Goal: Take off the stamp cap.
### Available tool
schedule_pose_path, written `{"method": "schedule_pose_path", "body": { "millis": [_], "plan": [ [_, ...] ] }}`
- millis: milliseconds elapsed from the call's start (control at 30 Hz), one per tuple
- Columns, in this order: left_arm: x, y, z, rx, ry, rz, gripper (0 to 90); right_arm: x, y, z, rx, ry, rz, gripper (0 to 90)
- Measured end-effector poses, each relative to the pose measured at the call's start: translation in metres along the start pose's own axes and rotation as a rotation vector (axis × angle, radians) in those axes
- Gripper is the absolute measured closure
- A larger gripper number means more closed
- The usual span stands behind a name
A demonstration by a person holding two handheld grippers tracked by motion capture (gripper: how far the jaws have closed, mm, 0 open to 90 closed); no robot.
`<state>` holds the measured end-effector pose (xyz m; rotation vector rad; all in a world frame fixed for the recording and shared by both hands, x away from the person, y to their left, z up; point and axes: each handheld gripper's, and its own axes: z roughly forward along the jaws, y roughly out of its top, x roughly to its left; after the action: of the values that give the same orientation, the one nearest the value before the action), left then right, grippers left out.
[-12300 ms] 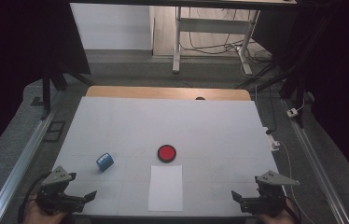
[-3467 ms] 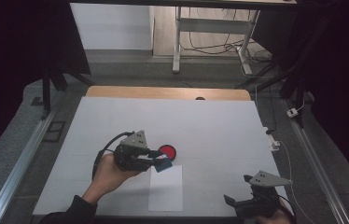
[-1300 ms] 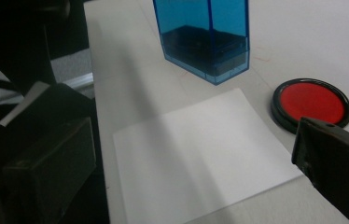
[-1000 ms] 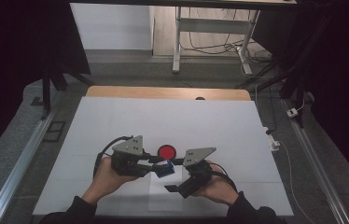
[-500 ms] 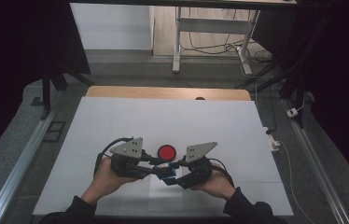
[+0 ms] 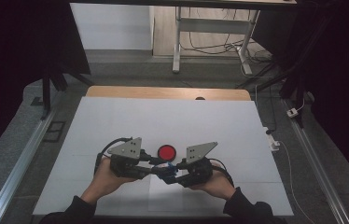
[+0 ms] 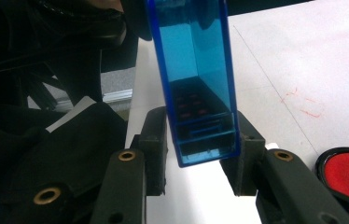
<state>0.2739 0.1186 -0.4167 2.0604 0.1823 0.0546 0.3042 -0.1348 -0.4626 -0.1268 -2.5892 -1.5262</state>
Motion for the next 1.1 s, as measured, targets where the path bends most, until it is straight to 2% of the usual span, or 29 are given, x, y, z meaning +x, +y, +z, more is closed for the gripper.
{"method": "schedule_pose_path", "body": {
  "millis": [333, 500, 533, 633, 767, 1033, 1100],
  "plan": [
    [0.0002, -0.0005, -0.0010, -0.025, -0.023, 0.009, 70.6, -0.0008, 0.0008, -0.0019, -0.007, 0.043, 0.010, 69.0],
    [0.0008, -0.0010, -0.0023, -0.031, -0.025, 0.011, 70.6, -0.0013, 0.0017, -0.0019, -0.007, 0.054, 0.038, 69.5],
    [0.0005, -0.0008, -0.0026, -0.035, -0.022, 0.009, 70.6, -0.0013, 0.0017, -0.0019, -0.007, 0.054, 0.038, 69.5],
    [-0.0010, -0.0002, -0.0034, -0.034, -0.005, 0.025, 70.7, -0.0031, 0.0025, -0.0019, -0.007, 0.061, 0.088, 69.7],
    [-0.0031, 0.0005, -0.0036, -0.029, 0.013, 0.043, 70.7, -0.0038, 0.0034, -0.0020, 0.006, 0.059, 0.113, 69.7],
    [-0.0058, 0.0014, -0.0048, -0.037, 0.025, 0.069, 70.7, -0.0035, 0.0055, -0.0028, 0.022, 0.067, 0.147, 69.8],
    [-0.0045, 0.0017, -0.0070, -0.046, 0.025, 0.053, 70.8, -0.0029, 0.0044, -0.0020, 0.040, 0.060, 0.141, 69.9]
  ]
}}
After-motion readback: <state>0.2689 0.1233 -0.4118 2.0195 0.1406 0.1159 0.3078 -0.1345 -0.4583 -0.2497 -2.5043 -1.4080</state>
